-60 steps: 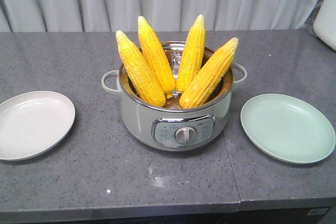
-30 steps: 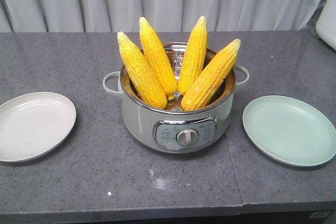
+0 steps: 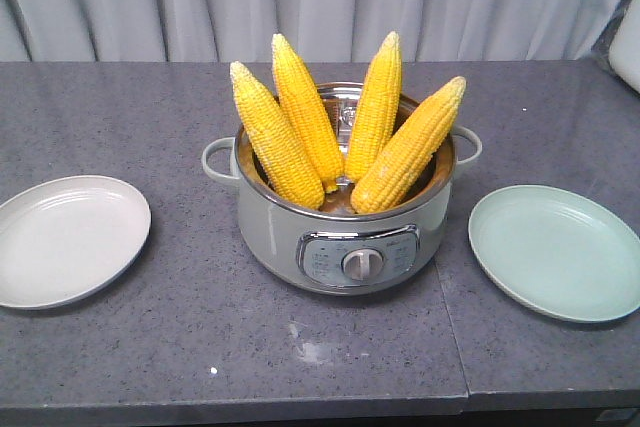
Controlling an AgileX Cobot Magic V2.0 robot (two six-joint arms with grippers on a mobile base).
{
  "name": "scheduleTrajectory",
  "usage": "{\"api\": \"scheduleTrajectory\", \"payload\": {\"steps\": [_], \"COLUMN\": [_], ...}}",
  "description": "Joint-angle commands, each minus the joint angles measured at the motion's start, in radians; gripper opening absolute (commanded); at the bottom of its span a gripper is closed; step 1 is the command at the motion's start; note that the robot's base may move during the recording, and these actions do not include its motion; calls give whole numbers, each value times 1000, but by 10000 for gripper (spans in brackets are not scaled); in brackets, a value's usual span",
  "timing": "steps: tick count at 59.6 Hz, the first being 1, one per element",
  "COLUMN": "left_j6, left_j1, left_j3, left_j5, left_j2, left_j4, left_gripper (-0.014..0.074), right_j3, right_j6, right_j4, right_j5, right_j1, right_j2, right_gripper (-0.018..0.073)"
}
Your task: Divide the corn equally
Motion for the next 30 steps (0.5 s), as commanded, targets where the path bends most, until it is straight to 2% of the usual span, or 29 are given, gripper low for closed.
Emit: {"api": "scheduleTrajectory", "payload": {"steps": [1, 30], "left_j6": [-9, -9], "left_j1": [-1, -1], "left_j3": [-23, -23], "left_j5": [-82, -82], "left_j2": [-14, -14], "left_j4": [-9, -9], "left_gripper": [-6, -6], "right_j3": [18, 18], "right_j6": [-7, -7], "right_j4": [-11, -11], "right_j5": [-72, -72], "right_j1": [-4, -4], "right_j2": [-7, -7], "right_gripper": [-2, -2]}}
